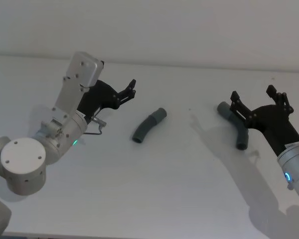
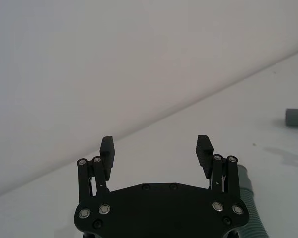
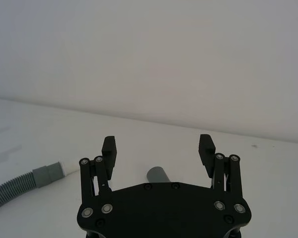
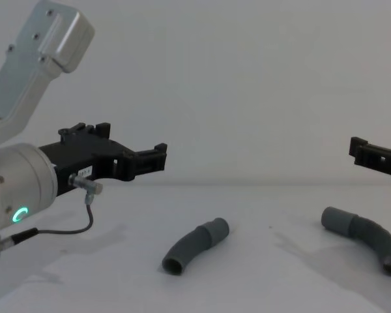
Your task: Use both hands to pick up one end of the pipe from the table, align the ends, and insert them.
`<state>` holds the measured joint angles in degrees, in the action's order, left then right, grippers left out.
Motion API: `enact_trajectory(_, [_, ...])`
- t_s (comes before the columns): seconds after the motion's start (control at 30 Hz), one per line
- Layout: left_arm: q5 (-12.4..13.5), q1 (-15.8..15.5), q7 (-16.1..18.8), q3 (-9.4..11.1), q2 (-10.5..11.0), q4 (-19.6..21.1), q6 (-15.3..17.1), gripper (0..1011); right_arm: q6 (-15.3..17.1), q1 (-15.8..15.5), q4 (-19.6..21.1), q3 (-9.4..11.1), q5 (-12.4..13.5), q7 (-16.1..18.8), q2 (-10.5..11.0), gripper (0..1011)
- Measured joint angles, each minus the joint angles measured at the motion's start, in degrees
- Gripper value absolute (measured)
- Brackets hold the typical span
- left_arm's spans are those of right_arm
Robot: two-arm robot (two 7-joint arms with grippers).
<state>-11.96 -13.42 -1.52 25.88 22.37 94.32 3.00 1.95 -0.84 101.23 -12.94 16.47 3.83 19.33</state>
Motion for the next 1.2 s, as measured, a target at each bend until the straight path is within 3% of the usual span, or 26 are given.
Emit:
enact_trajectory(0.3, [-3.01,-0.31,-4.46,-0.34,1.59,2.76,5.97,1002,0.0,0.0,0.0,0.0,0.0,0.0,0.0,1004])
enact_trajectory(0.73, [-8.15,-3.38,-12.98,-0.21,2.99,4.02,14.91,1002,0.0,0.0,0.0,0.0,0.0,0.0,0.0,1004])
enact_trajectory(1.2, [-8.47,-5.74,-15.29,1.2,2.44,2.45,20.22,1002,0.0,0.0,0.0,0.0,0.0,0.0,0.0,1004])
